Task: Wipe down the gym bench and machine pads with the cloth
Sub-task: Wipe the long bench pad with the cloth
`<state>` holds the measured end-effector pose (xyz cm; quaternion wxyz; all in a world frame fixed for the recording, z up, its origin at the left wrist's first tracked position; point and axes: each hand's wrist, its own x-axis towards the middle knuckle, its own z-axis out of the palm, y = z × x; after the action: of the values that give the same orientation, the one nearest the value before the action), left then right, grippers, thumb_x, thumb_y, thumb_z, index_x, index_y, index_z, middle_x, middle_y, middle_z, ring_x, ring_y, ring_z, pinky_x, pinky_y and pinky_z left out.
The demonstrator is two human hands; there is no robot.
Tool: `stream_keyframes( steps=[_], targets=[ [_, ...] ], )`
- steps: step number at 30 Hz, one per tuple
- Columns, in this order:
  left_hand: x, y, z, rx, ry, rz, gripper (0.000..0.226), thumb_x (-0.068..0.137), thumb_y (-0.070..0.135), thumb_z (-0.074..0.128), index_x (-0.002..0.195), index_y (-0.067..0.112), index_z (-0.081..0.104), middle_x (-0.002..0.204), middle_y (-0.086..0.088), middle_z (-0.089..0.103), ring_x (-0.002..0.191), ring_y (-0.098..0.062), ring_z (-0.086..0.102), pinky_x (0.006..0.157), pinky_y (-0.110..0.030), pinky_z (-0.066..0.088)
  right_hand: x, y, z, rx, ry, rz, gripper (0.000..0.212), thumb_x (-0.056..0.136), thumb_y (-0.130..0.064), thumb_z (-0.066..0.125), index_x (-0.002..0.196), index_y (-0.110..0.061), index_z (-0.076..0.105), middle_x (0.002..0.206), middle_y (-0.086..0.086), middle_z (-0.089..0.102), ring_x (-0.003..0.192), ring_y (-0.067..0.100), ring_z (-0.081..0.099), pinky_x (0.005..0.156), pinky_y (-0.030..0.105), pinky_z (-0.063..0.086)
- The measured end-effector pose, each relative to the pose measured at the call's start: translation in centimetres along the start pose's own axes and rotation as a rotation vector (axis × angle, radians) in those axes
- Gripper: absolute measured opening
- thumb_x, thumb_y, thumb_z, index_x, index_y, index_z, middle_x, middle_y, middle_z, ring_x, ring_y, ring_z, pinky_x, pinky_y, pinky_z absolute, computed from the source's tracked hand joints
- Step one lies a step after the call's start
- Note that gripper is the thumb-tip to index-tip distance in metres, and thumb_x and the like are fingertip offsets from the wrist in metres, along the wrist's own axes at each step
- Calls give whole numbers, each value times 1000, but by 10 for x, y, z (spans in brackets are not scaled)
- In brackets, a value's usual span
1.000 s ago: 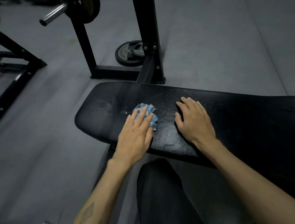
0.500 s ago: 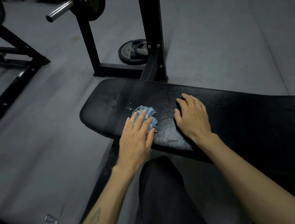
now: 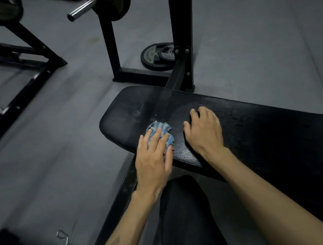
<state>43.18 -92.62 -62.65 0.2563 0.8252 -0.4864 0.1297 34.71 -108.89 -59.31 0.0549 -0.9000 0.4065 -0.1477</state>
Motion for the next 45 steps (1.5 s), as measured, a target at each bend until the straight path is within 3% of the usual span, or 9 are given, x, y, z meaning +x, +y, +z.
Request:
stream_keyframes(
  steps=[5,12,18,24,29,35,38,41,45],
  targets=[
    [-3,-19,-5,50,-66,177,45,109,40,38,141,17,60,153,-5,51,146,-28,42,120,-51,32,-4,-3,6,110,20,-68,48,100,-35,47,141,-11,53,149,12,48,140,29,41,120,51,27],
    [8,-13,-10,56,-2,-98,40,103,34,47,137,17,61,153,-2,51,143,-30,44,124,-49,27,-8,-3,4,176,58,-237,42,95,-30,57,129,-8,64,135,8,60,130,25,51,111,43,40],
    [4,-36,-16,83,-123,208,44,105,36,46,143,16,58,157,-4,47,147,-28,41,122,-51,29,-7,-5,6,178,87,-243,38,94,-25,58,128,-9,64,133,7,61,127,25,53,110,41,40],
    [24,-24,-16,86,-147,-152,48,104,41,41,146,21,52,160,-2,42,151,-28,30,126,-51,21,-4,-4,11,174,121,-246,35,95,-23,57,127,-9,65,132,7,61,127,23,52,110,40,39],
    [22,-21,-16,49,-287,137,53,106,44,33,151,21,49,163,1,38,154,-23,28,126,-46,21,-3,-3,13,183,139,-251,34,93,-20,59,124,-8,66,130,8,61,124,24,53,107,41,41],
    [62,-32,-19,125,-374,-87,66,101,54,18,158,24,35,168,0,25,156,-26,17,128,-43,10,-4,-3,13,190,124,-254,35,94,-22,58,125,-9,65,132,8,60,124,23,52,108,42,41],
    [54,-18,-16,90,-390,13,67,102,54,19,157,22,39,167,0,28,156,-27,19,128,-46,15,-3,-3,12,192,118,-251,35,94,-22,56,126,-9,64,132,8,60,125,24,52,108,43,41],
    [53,-30,-23,37,-464,147,64,103,52,17,158,24,37,169,4,23,157,-19,16,127,-37,8,-3,-3,12,193,117,-247,35,94,-21,57,126,-10,64,132,8,60,125,24,52,108,43,41],
    [77,-41,-18,80,-439,-9,71,99,54,8,159,25,33,168,2,25,156,-25,17,127,-39,9,-3,-4,12,186,120,-244,35,94,-22,57,126,-10,65,131,7,60,125,24,52,109,42,41]
  ],
)
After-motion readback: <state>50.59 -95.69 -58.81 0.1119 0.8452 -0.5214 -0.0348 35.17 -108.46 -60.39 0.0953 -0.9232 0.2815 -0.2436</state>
